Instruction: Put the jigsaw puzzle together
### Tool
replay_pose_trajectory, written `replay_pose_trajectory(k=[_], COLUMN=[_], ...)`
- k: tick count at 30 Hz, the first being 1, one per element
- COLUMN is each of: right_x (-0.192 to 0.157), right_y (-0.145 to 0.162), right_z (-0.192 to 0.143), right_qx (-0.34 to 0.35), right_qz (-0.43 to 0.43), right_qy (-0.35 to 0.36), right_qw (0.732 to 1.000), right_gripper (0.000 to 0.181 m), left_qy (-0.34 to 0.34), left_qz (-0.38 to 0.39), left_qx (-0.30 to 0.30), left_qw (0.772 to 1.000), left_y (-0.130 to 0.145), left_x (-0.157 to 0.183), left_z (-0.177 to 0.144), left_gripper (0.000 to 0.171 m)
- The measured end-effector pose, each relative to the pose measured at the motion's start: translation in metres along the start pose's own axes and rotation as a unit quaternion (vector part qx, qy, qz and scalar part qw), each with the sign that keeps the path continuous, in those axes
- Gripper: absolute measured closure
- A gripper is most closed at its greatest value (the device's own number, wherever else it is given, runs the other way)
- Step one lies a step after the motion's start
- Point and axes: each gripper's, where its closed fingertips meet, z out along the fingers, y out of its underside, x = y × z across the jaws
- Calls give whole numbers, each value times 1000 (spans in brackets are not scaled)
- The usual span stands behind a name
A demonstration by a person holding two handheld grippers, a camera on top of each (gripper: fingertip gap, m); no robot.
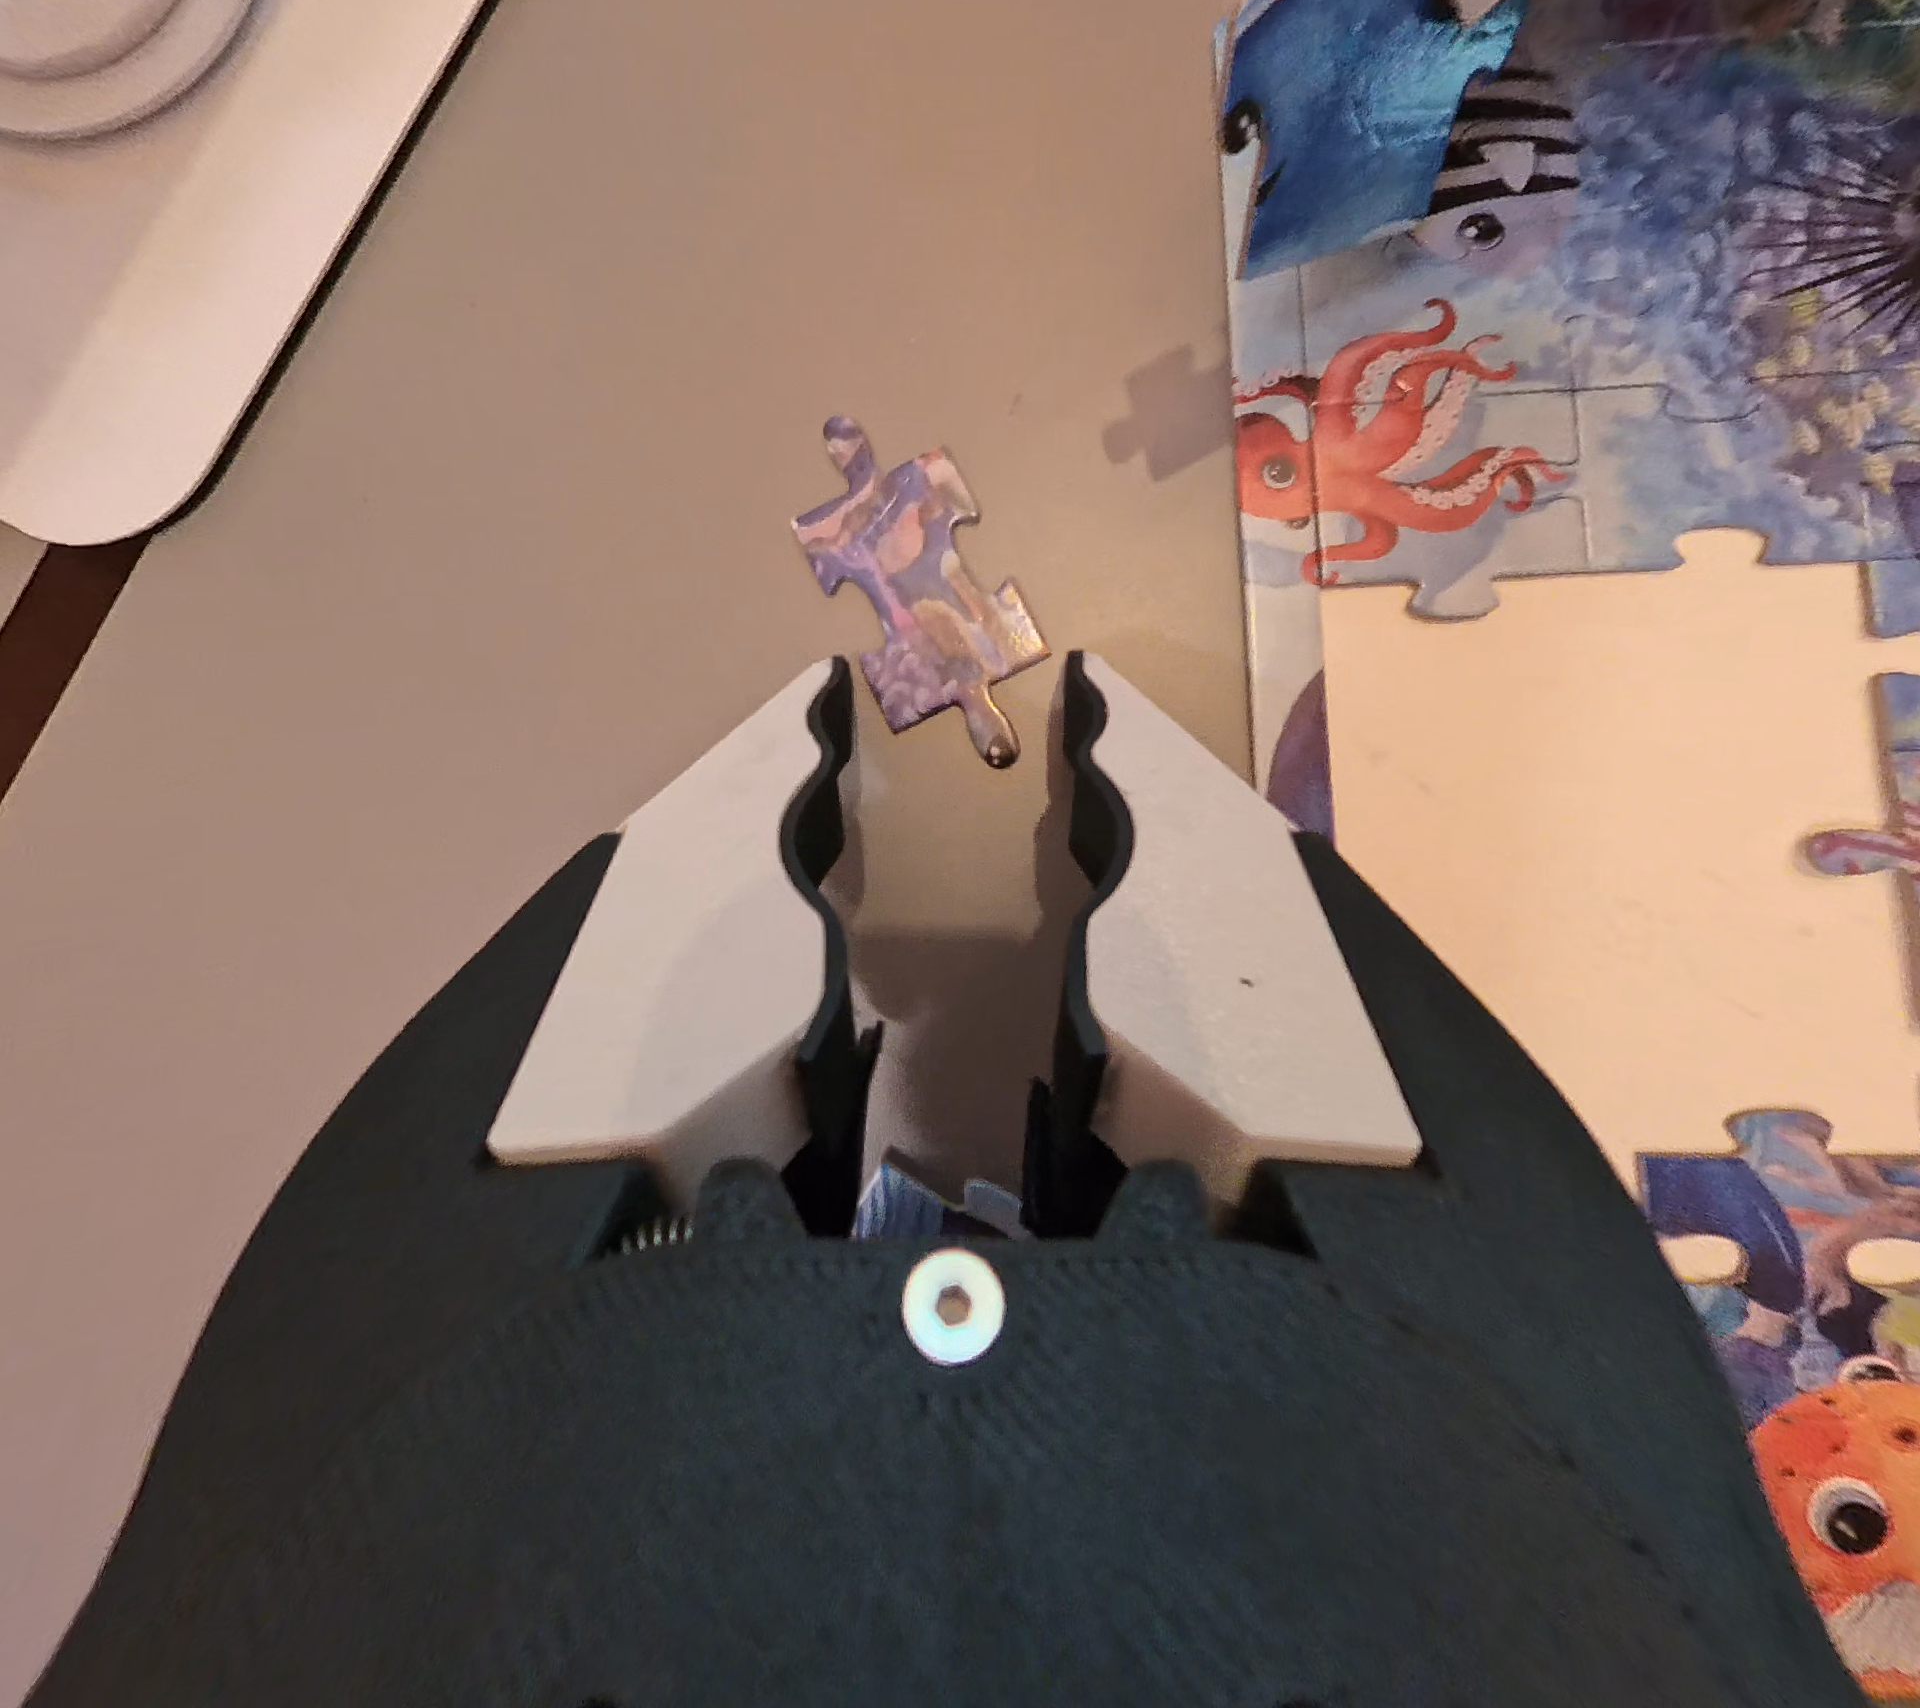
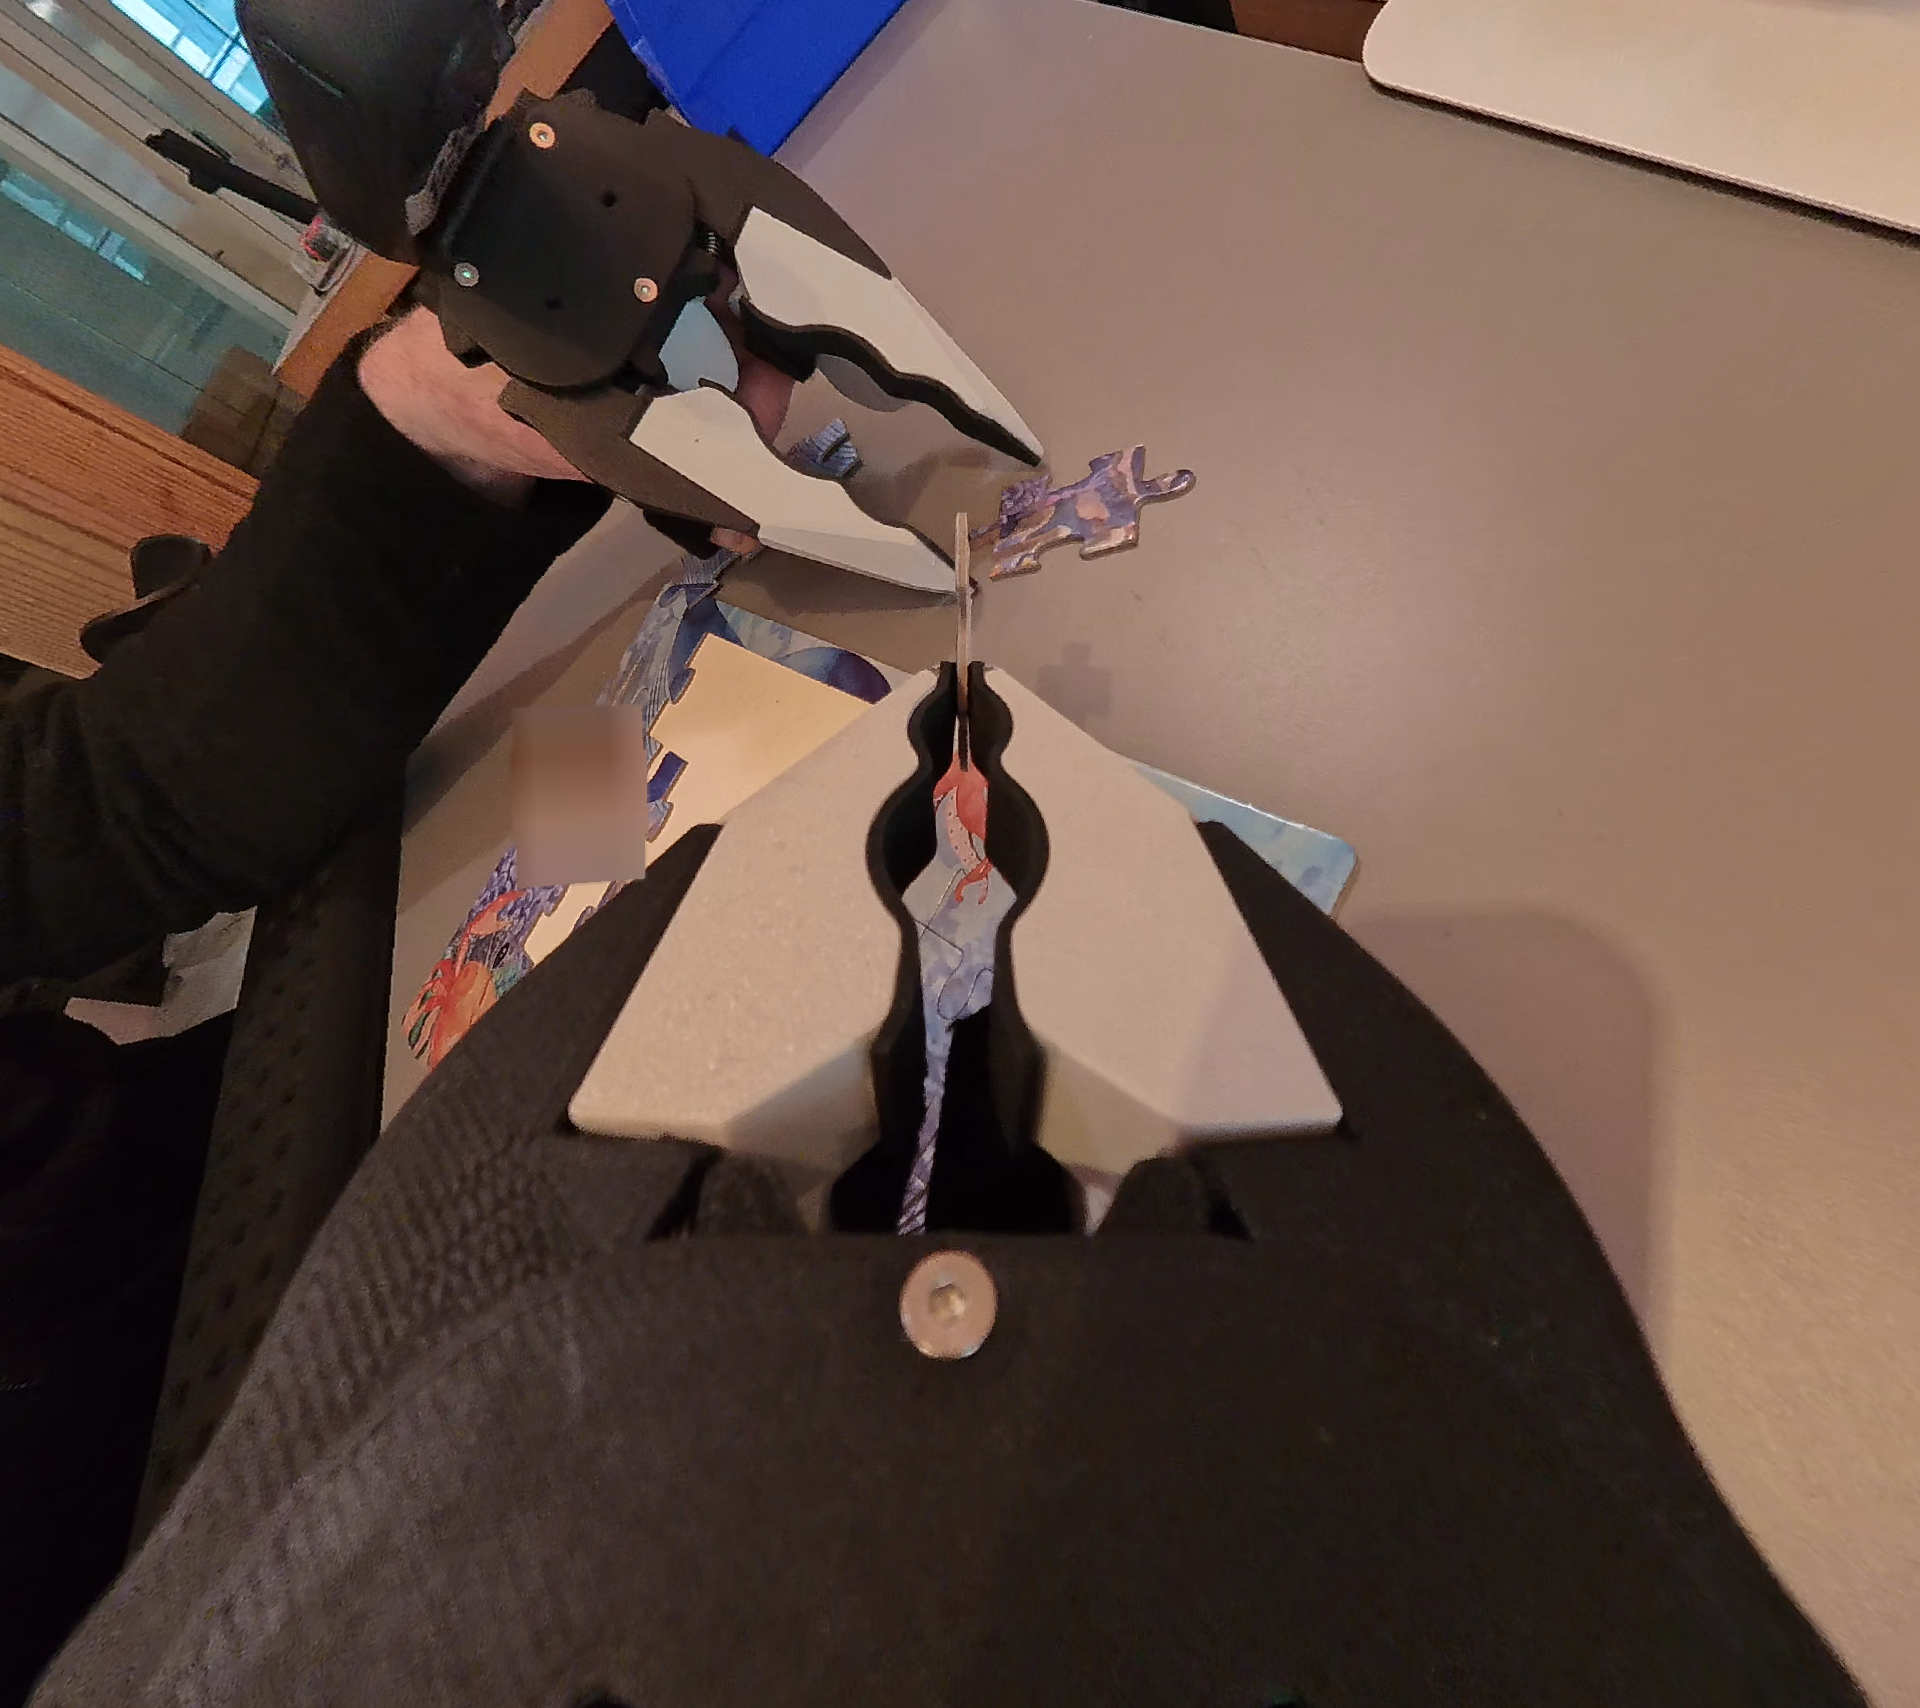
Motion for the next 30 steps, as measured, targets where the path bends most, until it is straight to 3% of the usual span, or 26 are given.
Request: replay_pose_trajectory(k=[3,13,20,21,27,30], right_x=[1,2,7,9,10,11], right_y=[-1,0,3,4,9,9], right_z=[-1,-1,-2,-2,-1,-2], right_qx=[2,1,-5,-9,-25,-24], right_qz=[1,2,6,7,3,4], right_qy=[0,0,14,18,28,30], right_qw=[1000,1000,1000,1000,999,999], right_gripper=[181,181,181,181,181,181], left_qy=[19,5,-8,-8,22,0], left_qz=[-6,7,17,23,47,50], left_qx=[8,2,27,28,2,-5], left_qw=[1000,1000,999,999,999,999], left_y=[-2,0,-18,-20,-19,-18], left_x=[4,4,6,8,29,22], left_z=[2,-1,-24,-27,-36,-35], left_gripper=[148,150,151,171,171,171])
